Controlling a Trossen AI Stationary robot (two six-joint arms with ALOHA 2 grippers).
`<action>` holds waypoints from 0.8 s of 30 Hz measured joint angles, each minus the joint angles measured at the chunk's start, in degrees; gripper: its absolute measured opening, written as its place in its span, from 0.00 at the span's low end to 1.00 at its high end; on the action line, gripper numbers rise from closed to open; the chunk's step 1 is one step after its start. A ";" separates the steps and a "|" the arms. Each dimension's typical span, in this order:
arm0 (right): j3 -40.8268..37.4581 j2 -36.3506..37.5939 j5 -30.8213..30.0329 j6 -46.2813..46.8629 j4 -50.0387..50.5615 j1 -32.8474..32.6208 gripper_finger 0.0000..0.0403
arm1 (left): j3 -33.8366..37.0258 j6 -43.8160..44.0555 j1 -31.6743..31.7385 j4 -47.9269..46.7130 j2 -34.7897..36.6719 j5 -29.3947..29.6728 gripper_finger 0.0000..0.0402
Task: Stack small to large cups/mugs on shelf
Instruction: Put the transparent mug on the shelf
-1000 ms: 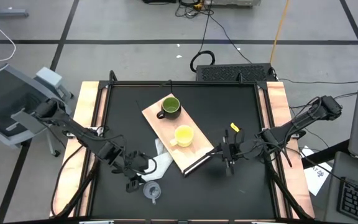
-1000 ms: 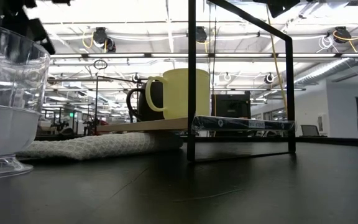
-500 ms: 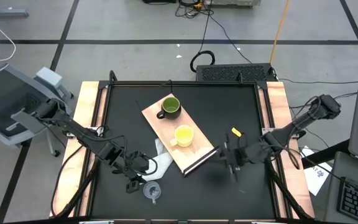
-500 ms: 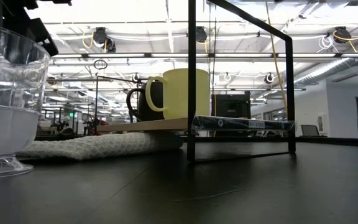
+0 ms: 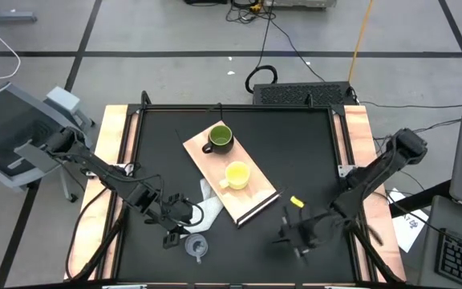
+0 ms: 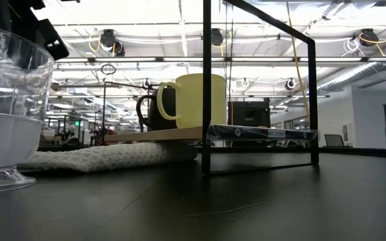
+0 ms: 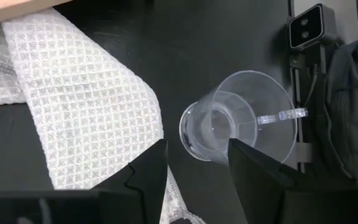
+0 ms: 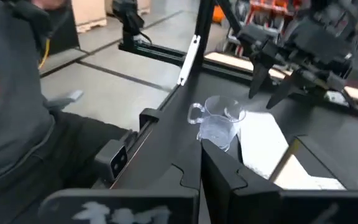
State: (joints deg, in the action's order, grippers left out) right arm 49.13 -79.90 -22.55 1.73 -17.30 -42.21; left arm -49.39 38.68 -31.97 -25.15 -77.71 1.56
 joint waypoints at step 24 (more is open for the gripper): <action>9.42 -5.86 0.07 -4.59 10.58 0.34 0.07 | 0.00 2.06 0.01 2.24 0.02 -3.26 0.50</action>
State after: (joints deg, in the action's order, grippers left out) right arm 58.54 -85.76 -22.48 -2.87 -6.72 -41.87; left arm -49.39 40.73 -31.97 -22.91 -77.69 -1.69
